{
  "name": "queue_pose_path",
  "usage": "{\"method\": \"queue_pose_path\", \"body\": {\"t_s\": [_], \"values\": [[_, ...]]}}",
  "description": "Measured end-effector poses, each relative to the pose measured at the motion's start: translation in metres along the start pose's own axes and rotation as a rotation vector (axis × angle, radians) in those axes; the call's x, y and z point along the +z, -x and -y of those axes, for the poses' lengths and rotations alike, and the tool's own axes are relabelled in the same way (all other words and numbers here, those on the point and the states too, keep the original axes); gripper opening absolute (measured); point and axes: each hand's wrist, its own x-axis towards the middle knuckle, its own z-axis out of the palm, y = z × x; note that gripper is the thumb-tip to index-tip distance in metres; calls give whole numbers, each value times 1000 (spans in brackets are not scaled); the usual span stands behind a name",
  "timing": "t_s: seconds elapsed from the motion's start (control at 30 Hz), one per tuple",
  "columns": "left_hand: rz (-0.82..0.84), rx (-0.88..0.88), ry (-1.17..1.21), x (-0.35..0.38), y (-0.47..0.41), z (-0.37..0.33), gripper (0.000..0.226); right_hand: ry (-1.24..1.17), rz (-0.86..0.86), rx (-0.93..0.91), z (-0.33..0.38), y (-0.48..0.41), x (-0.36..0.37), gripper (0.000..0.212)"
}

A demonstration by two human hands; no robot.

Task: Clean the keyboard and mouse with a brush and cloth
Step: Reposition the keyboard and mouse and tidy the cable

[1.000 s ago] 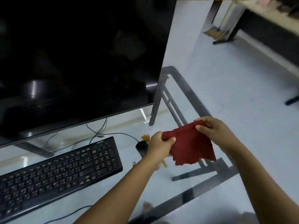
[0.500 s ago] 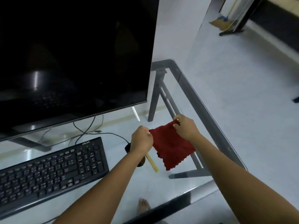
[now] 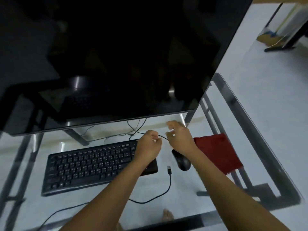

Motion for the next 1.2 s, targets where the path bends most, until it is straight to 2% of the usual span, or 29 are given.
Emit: {"method": "queue_pose_path", "body": {"t_s": [0.07, 0.2, 0.33, 0.43, 0.53, 0.6, 0.67, 0.8, 0.97, 1.2], "values": [[-17, 9, -30, -30, 7, 15, 24, -16, 37, -9, 22, 4, 20, 39], [-85, 18, -102, -95, 24, 55, 49, 13, 72, -38, 54, 15, 60, 43], [-211, 29, -221, -153, 46, 128, 70, 258, 181, 33, 60, 39, 91, 69], [-300, -33, -341, -184, 68, 186, 85, 275, 262, 123, 56, 59, 101, 90], [-315, -38, -337, -203, 90, 227, 94, 181, 173, 118, 48, 75, 107, 86], [-246, -55, -263, -209, 100, 243, 99, 103, 82, 93, 38, 83, 110, 80], [-191, -49, -243, -212, 105, 254, 105, 102, 36, 111, 30, 87, 114, 83], [-255, -21, -226, -220, 100, 270, 104, 121, 2, 132, 33, 83, 126, 87], [-306, 5, -181, -237, 71, 278, 100, 93, -3, 64, 45, 56, 136, 84], [-354, 55, -147, -262, 26, 262, 82, 59, -42, 5, 65, 17, 144, 73]]}}
